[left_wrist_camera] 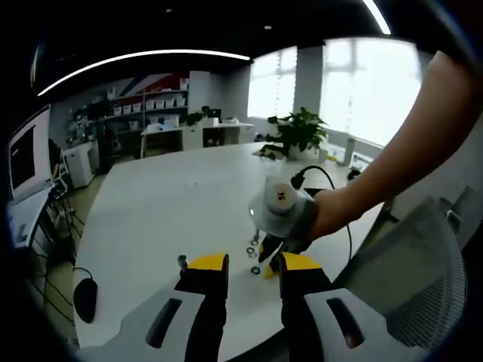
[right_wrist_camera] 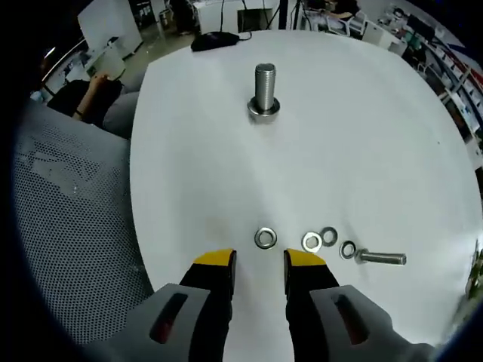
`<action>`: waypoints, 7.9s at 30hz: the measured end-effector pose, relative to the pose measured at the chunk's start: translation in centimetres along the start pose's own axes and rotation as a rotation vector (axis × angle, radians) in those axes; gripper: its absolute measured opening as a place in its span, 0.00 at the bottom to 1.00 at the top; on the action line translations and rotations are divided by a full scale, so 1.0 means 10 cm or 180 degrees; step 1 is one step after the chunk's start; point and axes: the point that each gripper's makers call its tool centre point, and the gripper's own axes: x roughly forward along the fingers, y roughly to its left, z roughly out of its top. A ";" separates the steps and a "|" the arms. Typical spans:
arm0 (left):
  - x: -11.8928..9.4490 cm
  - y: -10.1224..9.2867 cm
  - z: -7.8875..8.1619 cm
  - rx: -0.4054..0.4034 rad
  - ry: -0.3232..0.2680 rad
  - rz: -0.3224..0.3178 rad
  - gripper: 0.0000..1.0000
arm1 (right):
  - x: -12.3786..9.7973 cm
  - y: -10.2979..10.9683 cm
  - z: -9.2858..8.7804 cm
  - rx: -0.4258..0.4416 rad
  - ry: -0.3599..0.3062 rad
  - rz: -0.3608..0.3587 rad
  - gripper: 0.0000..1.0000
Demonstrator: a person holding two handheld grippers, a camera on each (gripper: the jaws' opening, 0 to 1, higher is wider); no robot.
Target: Place the washer onto the threaded stud by aligning its center hole with the stud, sliding it down to the base, and recovering from edge contact or off-axis alignment until the washer reaches the visible bottom stop.
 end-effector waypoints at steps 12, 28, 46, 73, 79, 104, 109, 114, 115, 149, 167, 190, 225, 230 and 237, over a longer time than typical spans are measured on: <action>0.00 0.02 -0.02 -0.0022 0.0027 0.0012 0.24 | 0.08 0.01 0.04 -0.0145 0.0103 0.0044 0.26; 0.02 0.01 -0.05 -0.0016 0.0081 0.0002 0.24 | 0.09 0.06 0.08 -0.0639 0.0241 0.0118 0.17; 0.02 0.02 -0.08 0.0005 0.0132 0.0024 0.23 | 0.08 0.03 -0.01 -0.0835 0.0646 0.0190 0.16; 0.03 0.03 -0.10 0.0008 0.0155 0.0041 0.22 | 0.08 0.07 0.00 -0.1184 0.0974 0.0060 0.13; 0.03 0.02 -0.10 0.0012 0.0163 0.0041 0.22 | 0.07 0.03 0.00 -0.0927 0.0977 0.0100 0.13; 0.02 0.03 -0.11 0.0016 0.0178 0.0057 0.22 | -0.31 -0.35 -0.25 -0.0166 0.0524 -0.0048 0.13; 0.02 0.03 -0.11 0.0007 0.0176 0.0058 0.22 | -0.48 -0.51 -0.26 -0.0073 0.0462 -0.0142 0.13; 0.02 0.02 -0.11 0.0005 0.0168 0.0034 0.22 | -0.59 -0.63 -0.26 -0.0069 0.0436 -0.0254 0.13; 0.01 0.02 -0.11 0.0002 0.0163 0.0035 0.22 | -0.61 -0.67 -0.26 -0.0046 0.0419 -0.0278 0.13; 0.03 0.03 -0.13 -0.0025 0.0197 0.0018 0.21 | -0.57 -1.02 0.01 -0.0331 0.0470 -0.0461 0.13; 0.03 0.04 -0.16 -0.0036 0.0236 0.0023 0.21 | -0.36 -1.03 -0.08 -0.0154 0.0524 -0.0381 0.13; 0.06 0.06 -0.22 -0.0025 0.0351 0.0058 0.20 | -0.12 -1.06 -0.33 0.0002 0.0650 -0.0306 0.13; 0.06 0.10 -0.25 -0.0054 0.0398 0.0122 0.20 | -0.31 -0.95 -0.56 0.0410 0.0417 -0.0271 0.20; 0.06 0.10 -0.25 -0.0046 0.0399 0.0121 0.20 | -0.28 -0.82 -0.53 0.0482 0.0352 -0.0230 0.20; 0.04 0.10 -0.25 -0.0052 0.0397 0.0139 0.20 | -0.19 -0.54 -0.41 0.0480 0.0271 -0.0103 0.20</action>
